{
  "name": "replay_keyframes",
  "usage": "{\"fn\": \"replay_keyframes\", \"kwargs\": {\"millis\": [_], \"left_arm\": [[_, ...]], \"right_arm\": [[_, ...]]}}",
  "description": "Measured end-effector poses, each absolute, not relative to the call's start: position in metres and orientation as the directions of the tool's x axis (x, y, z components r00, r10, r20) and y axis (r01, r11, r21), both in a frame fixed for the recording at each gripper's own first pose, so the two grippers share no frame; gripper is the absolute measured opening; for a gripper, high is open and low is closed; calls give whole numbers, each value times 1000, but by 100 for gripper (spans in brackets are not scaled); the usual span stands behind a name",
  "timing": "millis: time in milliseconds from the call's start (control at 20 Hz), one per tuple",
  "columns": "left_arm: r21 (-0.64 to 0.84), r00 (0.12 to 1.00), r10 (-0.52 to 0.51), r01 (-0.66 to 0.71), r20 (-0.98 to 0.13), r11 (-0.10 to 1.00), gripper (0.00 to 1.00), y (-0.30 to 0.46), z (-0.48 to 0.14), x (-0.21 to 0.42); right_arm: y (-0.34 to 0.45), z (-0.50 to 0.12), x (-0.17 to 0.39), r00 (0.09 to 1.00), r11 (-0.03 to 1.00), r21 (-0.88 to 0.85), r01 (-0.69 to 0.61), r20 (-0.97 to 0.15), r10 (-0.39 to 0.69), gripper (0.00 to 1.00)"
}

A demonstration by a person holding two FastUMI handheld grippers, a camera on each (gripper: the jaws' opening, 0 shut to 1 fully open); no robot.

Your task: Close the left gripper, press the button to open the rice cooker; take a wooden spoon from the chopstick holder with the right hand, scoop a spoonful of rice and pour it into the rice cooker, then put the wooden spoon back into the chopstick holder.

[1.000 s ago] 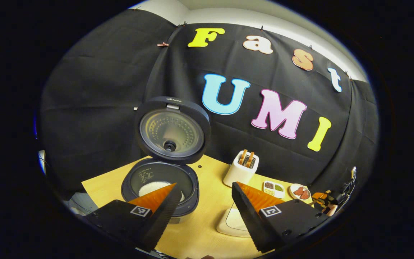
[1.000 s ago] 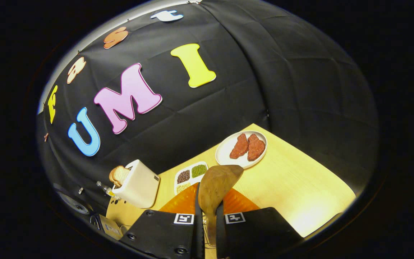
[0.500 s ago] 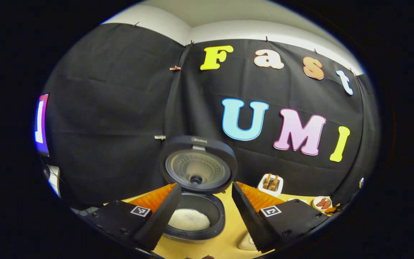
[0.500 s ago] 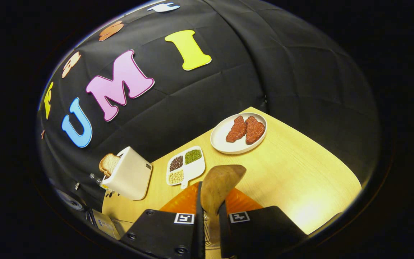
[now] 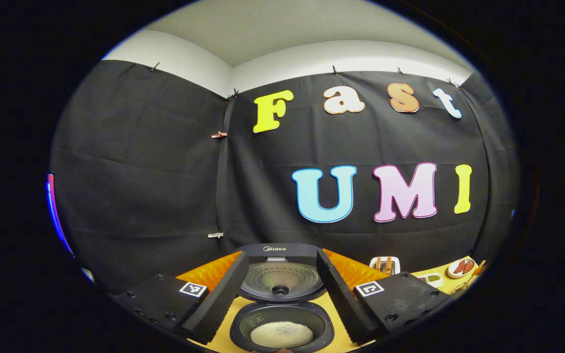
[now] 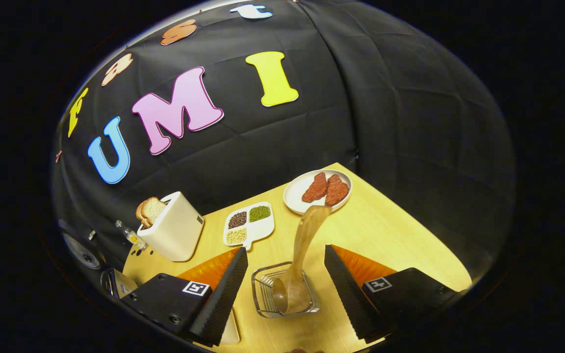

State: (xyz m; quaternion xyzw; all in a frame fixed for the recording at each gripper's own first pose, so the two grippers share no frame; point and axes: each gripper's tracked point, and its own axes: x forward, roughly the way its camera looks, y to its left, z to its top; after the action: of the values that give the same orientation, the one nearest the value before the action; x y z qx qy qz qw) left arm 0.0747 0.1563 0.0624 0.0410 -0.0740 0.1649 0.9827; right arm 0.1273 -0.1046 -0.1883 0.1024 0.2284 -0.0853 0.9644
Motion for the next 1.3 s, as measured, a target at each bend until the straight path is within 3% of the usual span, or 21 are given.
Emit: {"fn": "replay_keyframes", "kwargs": {"millis": [600, 950, 1150, 1300], "left_arm": [[100, 954, 174, -203, 243, 974, 92, 199, 90, 176], [131, 978, 165, -181, 126, 975, 94, 225, 57, 216], [97, 981, 172, -180, 85, 979, 96, 215, 52, 203], [74, 981, 193, -192, -4, 979, 98, 206, 35, 179]], "right_arm": [[-73, -116, 33, 915, 966, 80, 246, -347, -204, 98], [-47, -91, 2, 932, 963, 117, 241, -306, -196, 98], [-41, -94, 5, 932, 964, 119, 236, -310, -189, 98], [-33, -100, 11, 932, 968, 127, 215, -323, -165, 98]]}}
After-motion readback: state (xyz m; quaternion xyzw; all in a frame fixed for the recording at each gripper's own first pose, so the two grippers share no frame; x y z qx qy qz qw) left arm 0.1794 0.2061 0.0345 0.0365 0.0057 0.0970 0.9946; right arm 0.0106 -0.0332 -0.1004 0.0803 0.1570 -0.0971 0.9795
